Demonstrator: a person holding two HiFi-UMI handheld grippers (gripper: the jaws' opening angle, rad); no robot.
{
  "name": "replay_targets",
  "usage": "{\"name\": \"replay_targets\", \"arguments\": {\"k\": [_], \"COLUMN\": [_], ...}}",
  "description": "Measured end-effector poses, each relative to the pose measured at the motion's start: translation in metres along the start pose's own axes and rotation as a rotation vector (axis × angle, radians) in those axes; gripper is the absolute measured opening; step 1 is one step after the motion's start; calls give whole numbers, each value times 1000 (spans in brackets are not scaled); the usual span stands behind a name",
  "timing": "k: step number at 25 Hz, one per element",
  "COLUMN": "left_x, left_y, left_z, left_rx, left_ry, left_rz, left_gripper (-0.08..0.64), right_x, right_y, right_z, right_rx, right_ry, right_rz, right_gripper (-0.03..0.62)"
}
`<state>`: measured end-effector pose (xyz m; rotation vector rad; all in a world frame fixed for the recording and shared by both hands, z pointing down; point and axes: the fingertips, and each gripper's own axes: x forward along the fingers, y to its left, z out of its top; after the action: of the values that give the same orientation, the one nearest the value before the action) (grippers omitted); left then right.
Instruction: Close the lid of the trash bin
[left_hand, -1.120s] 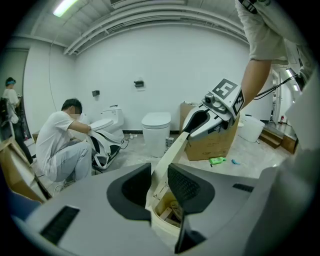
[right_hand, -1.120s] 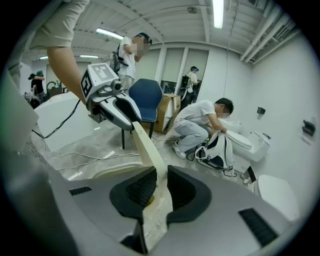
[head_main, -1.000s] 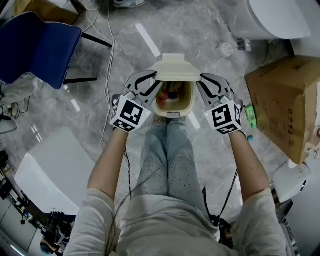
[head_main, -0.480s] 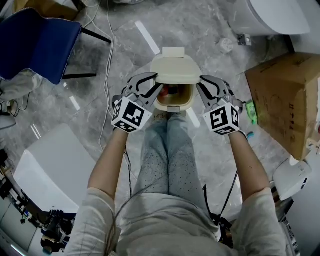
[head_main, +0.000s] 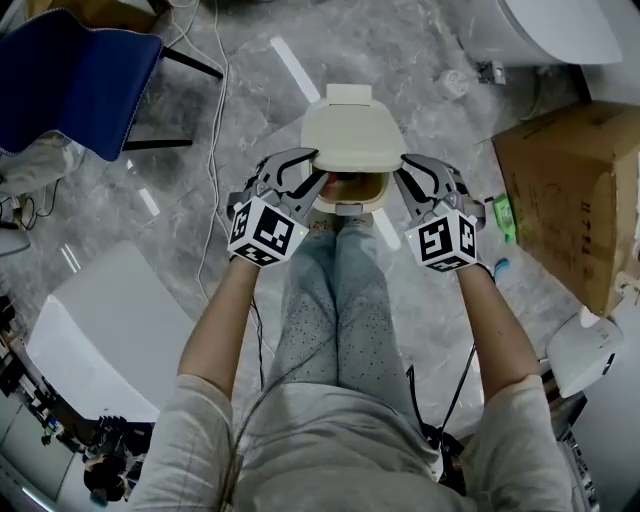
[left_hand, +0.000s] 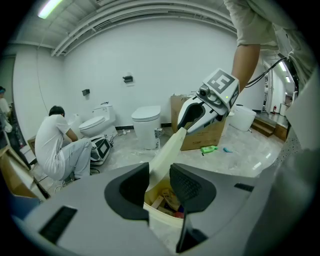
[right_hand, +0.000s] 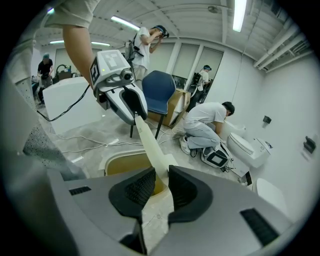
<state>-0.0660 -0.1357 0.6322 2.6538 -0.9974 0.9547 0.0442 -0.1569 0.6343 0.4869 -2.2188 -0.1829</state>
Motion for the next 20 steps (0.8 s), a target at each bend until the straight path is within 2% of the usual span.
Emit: {"name": "replay_targets", "arguments": {"k": [5,11,20], "left_x": [1,3,8], "left_y": [-10,-25,-39], "left_z": [-9,-24,-42], "left_rx": [3,50,79], "left_ry": [10,46,91], "left_rz": [-8,-31,-49], "left_gripper": [140,146,153], "right_x": [1,2,6], "right_y": [11,28,45], "right_z": [-7,-18,-31], "right_rx": [-29,-97,-120], "right_ry": [12,28,40], "right_rz": [11,45,72], "right_gripper": [97,103,110]}}
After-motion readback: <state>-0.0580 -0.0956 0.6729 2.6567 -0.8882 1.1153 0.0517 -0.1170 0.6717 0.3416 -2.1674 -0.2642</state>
